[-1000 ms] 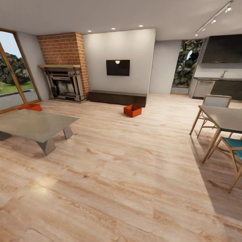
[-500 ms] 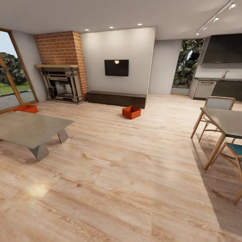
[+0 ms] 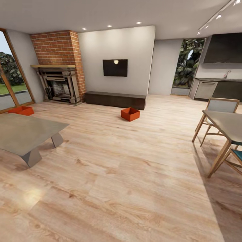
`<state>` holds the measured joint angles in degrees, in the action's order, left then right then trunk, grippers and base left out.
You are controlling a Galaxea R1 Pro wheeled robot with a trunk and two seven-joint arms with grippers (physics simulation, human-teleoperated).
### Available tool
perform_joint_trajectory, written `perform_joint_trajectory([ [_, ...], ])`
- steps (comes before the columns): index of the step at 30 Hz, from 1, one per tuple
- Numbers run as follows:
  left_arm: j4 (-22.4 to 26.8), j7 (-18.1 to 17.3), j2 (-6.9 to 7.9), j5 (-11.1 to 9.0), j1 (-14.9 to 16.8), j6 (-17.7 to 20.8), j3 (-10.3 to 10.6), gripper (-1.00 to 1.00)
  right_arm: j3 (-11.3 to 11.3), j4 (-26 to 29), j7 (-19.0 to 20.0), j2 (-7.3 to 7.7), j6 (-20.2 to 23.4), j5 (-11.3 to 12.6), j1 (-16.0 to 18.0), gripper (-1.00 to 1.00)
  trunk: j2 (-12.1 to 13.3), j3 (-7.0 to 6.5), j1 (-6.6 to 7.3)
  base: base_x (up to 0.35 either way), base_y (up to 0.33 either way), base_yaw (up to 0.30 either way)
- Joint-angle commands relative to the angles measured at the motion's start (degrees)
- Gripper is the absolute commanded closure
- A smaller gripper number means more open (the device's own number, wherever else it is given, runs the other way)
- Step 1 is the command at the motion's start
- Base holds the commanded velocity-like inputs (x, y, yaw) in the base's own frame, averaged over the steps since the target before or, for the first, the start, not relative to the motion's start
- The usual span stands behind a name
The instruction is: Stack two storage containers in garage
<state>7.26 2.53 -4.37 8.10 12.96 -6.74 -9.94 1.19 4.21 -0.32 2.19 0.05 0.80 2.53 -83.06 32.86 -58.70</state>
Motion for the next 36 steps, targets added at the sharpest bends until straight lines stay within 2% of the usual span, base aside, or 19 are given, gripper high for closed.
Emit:
perform_joint_trajectory([
  [1, 0.0, 0.2, -0.03, 0.6, 0.0, -0.2, -0.4, -1.0, 0.1, 0.0, 0.0, 0.01, 0.0, 0.1, 0.0, -1.0, 0.0, 0.05, -0.03, 0.333, -0.129, 0.0],
  [36, 0.0, 0.2, 0.0, 0.6, 0.0, -0.3, -0.4, -1.0, 0.1, 0.0, 0.0, 0.01, 0.0, 0.1, 0.0, -1.0, 0.0, 0.05, -0.03, 0.333, -0.129, 0.0],
])
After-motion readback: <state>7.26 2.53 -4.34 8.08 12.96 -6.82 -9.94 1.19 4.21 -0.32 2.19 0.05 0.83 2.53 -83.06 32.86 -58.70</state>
